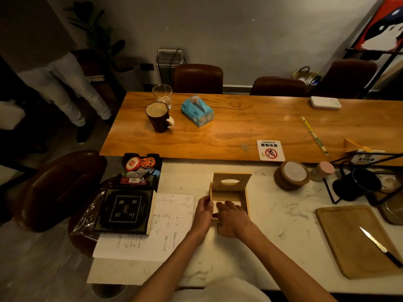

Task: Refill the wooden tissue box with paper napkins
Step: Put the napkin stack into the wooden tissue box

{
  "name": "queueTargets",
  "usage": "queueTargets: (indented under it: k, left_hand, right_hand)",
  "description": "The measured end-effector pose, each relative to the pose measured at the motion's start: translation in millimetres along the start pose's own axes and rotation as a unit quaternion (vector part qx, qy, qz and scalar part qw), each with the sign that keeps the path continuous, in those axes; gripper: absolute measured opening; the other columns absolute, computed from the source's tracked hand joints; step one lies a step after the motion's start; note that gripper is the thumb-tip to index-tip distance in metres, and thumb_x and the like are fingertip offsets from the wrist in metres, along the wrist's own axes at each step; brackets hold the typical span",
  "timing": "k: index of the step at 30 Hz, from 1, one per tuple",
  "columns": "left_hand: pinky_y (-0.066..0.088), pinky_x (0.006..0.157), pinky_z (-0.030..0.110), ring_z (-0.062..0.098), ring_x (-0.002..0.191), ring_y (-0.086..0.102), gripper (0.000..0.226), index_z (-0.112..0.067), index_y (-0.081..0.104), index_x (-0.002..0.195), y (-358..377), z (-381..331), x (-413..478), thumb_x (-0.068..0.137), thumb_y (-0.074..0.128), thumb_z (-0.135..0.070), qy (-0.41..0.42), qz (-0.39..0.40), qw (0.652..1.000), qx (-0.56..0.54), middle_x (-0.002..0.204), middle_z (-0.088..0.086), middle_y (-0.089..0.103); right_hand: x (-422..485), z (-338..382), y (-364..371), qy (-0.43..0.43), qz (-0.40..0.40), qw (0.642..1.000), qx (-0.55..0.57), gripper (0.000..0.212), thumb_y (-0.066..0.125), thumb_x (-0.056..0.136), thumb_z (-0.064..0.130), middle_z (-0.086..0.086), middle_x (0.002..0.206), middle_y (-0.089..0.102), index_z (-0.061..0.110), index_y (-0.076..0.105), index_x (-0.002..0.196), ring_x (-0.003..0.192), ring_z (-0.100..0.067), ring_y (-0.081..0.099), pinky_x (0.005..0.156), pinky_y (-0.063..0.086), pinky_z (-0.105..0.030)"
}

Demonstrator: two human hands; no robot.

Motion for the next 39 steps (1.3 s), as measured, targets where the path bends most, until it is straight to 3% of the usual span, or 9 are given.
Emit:
queueTargets:
  k: [10,13,15,17,21,25,32,36,39]
  left_hand:
    - [0.04,0.096,0.029,0.019,0.117,0.049,0.034,-0.015,0.042,0.138,0,-10,-13,0.104,0.038,-0.021,-0.002,0.021,1.0,0.009,0.125,0.0,0.05]
    - [0.042,0.096,0.033,0.021,0.116,0.051,0.031,-0.015,0.038,0.133,-5,-16,-18,0.103,0.041,-0.02,0.024,0.01,0.995,0.097,0.128,0.004,0.05]
    - [0.048,0.085,0.035,0.019,0.1,0.055,0.019,-0.02,0.038,0.118,-8,-24,-20,0.1,0.043,-0.016,0.072,0.002,0.978,0.197,0.12,0.007,0.053]
    - [0.049,0.087,0.038,0.02,0.099,0.057,0.021,-0.022,0.042,0.117,-4,-30,-18,0.098,0.044,-0.014,0.091,0.048,0.954,0.281,0.12,0.007,0.052]
    - [0.043,0.103,0.038,0.033,0.13,0.047,0.051,-0.021,0.04,0.143,14,-32,-2,0.092,0.047,-0.016,0.02,0.166,0.872,0.461,0.147,0.014,0.038]
    - [0.047,0.093,0.035,0.033,0.121,0.054,0.044,-0.012,0.048,0.133,24,-35,9,0.089,0.05,-0.019,-0.016,0.124,0.822,0.556,0.137,0.017,0.049]
    - [0.048,0.095,0.034,0.03,0.121,0.054,0.045,-0.01,0.05,0.132,25,-30,17,0.088,0.056,-0.017,-0.03,0.056,0.838,0.543,0.134,0.013,0.049]
    - [0.05,0.094,0.036,0.032,0.118,0.056,0.041,-0.007,0.054,0.127,25,-38,17,0.087,0.053,-0.014,-0.028,0.066,0.846,0.528,0.132,0.015,0.054]
    - [0.048,0.101,0.04,0.036,0.123,0.053,0.048,-0.016,0.048,0.136,26,-43,12,0.088,0.047,-0.011,-0.008,0.109,0.86,0.499,0.138,0.016,0.049]
  right_hand:
    - [-4,-4,5,0.002,0.002,1.0,0.03,0.056,0.051,0.087,0.03,-0.003,0.152,0.034,0.036,0.043,0.142,0.144,-0.029,0.023,0.115,0.028,-0.047]
    - [-14,-21,-7,0.024,-0.052,0.987,0.147,0.051,0.054,0.089,0.027,-0.002,0.146,0.045,0.03,0.048,0.14,0.136,-0.024,0.04,0.109,0.04,-0.04]
    - [-26,-47,-15,0.07,-0.137,0.966,0.206,0.043,0.059,0.088,0.026,-0.001,0.135,0.054,0.029,0.057,0.131,0.119,-0.018,0.052,0.095,0.051,-0.032]
    - [-33,-70,-20,0.12,-0.178,0.962,0.168,0.039,0.058,0.089,0.031,0.0,0.125,0.051,0.032,0.058,0.128,0.114,-0.017,0.048,0.086,0.049,-0.028]
    - [-16,-79,-18,0.172,-0.071,0.975,0.122,0.041,0.05,0.093,0.037,-0.008,0.128,0.045,0.032,0.051,0.134,0.117,-0.028,0.048,0.089,0.048,-0.035]
    - [1,-73,-16,0.178,-0.032,0.98,0.079,0.037,0.055,0.087,0.032,-0.003,0.118,0.062,0.028,0.058,0.124,0.105,-0.024,0.063,0.079,0.049,-0.032]
    - [10,-81,-7,0.199,-0.059,0.975,0.077,0.038,0.056,0.086,0.03,-0.005,0.117,0.057,0.025,0.058,0.125,0.103,-0.024,0.062,0.076,0.046,-0.031]
    - [8,-83,-7,0.202,-0.063,0.972,0.103,0.043,0.059,0.085,0.029,-0.006,0.124,0.05,0.026,0.056,0.128,0.108,-0.025,0.058,0.085,0.049,-0.034]
    - [4,-80,-12,0.181,-0.073,0.972,0.13,0.044,0.057,0.085,0.027,-0.007,0.128,0.046,0.025,0.054,0.129,0.113,-0.028,0.053,0.088,0.05,-0.036]
Point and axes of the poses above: each hand's wrist, its own x-axis towards the middle knuckle, its own y-axis out of the palm, z = x × y, the point moved 8 cm from there along x, towards the middle knuckle
